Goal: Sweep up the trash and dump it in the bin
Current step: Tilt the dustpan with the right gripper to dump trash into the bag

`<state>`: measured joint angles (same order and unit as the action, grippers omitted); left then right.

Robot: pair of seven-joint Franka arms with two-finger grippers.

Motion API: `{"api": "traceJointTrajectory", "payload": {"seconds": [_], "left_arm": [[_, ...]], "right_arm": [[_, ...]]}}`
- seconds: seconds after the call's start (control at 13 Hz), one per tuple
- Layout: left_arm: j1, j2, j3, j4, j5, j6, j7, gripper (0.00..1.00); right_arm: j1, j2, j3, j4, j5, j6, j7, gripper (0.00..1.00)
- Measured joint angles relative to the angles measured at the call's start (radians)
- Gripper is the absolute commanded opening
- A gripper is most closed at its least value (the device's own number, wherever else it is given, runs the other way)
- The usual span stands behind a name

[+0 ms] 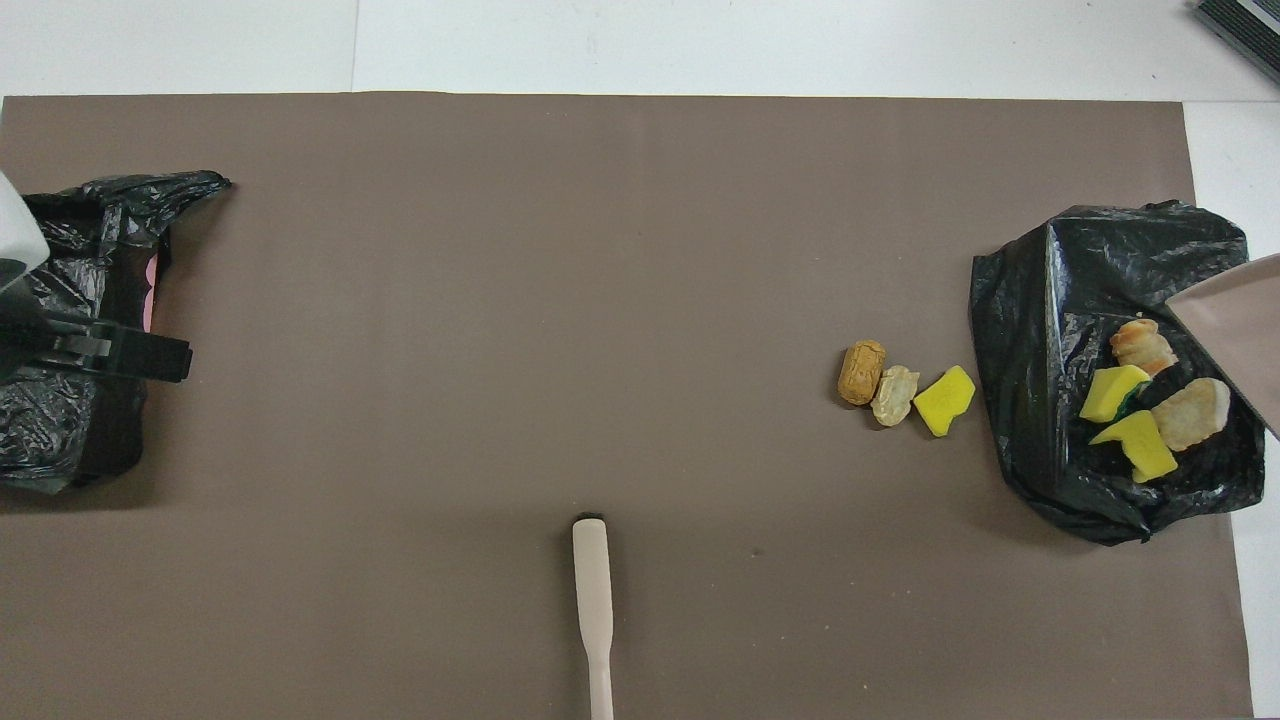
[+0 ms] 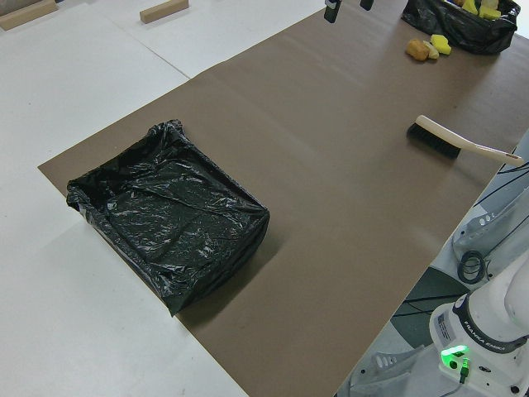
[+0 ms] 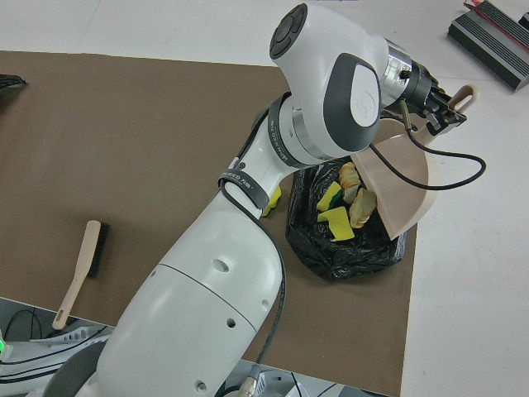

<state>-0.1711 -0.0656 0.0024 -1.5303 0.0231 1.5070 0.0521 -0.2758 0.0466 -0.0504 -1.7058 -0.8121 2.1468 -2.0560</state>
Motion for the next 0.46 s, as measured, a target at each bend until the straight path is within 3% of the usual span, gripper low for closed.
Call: {"api": "traceJointTrajectory", "payload": {"seconds": [0.23,0.46], "left_arm": [[0.035,0.074,-0.014,0.086,-0.024,-0.034,0.001,1.00],[0.053,0.076,-0.015,0.099,-0.041,-0.038,0.002,1.00]], "right_arm": [[0.023,-0.070,0.007,0.009,0.007,-0.133,-0.011,0.00],[0.042,-0.113,0.052,0.016,0.120,-0.293,0.086,0.00]]}}
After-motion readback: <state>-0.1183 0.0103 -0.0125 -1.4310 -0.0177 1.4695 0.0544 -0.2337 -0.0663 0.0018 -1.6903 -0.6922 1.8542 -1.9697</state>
